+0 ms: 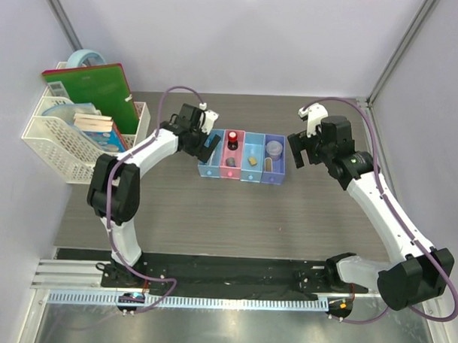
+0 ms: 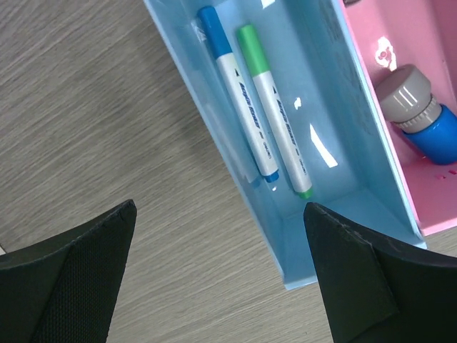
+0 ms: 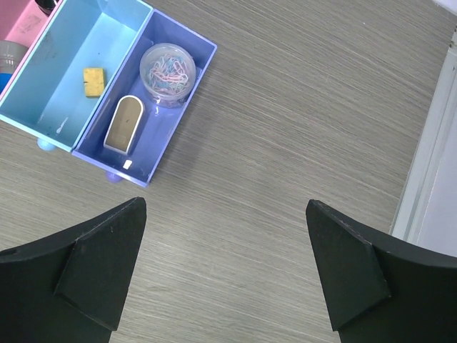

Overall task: Sort the stationery into containers
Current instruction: Reset both arms

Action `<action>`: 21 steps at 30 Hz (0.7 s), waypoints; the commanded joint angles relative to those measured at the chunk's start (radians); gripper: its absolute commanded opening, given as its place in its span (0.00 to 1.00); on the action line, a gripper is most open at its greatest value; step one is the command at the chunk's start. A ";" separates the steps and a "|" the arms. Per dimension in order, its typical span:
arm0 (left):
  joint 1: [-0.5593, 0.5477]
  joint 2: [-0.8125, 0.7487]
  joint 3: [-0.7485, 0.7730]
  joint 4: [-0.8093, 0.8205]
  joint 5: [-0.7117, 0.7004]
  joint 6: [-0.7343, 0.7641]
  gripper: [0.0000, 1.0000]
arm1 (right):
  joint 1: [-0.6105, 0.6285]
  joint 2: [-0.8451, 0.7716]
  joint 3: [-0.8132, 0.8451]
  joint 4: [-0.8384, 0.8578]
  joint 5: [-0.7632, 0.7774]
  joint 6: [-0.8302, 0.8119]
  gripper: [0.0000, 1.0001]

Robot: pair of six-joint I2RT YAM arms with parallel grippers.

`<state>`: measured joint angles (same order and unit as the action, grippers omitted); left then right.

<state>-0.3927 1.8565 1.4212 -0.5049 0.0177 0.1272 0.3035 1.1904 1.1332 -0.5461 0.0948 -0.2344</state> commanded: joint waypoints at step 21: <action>-0.002 -0.204 0.065 -0.023 -0.071 0.011 1.00 | -0.004 -0.052 -0.021 0.022 -0.018 -0.006 0.99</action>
<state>-0.4332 1.7908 1.3697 -0.5060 -0.0441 0.1429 0.3035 1.1839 1.1294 -0.5449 0.0902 -0.2340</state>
